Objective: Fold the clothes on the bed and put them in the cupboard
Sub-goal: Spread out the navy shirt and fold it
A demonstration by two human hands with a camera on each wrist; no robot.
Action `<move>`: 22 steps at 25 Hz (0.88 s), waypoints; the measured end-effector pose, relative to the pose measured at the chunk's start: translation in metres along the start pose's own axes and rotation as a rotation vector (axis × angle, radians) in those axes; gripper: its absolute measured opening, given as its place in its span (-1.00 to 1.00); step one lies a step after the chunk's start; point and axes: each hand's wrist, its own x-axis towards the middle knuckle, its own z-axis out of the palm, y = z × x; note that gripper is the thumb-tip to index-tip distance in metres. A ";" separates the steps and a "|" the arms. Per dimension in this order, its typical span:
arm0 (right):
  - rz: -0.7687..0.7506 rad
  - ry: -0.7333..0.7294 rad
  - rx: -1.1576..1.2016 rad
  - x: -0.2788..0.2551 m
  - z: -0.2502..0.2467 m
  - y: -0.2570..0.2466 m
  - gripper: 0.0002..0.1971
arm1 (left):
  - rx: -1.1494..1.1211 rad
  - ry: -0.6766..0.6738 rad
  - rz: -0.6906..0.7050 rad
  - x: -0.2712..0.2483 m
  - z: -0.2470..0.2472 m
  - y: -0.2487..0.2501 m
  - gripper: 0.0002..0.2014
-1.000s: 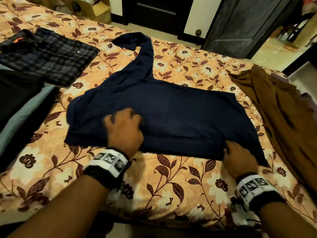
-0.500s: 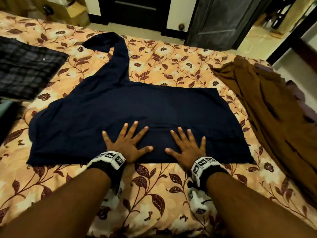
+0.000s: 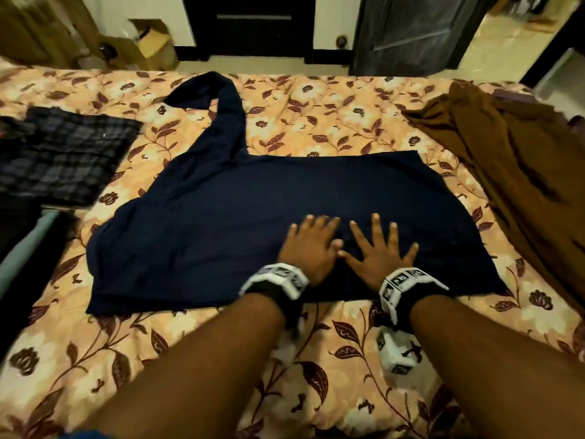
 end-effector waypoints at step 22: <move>-0.275 0.052 -0.184 -0.011 0.005 -0.084 -0.27 | 0.084 0.165 0.009 -0.060 -0.019 -0.118 -0.44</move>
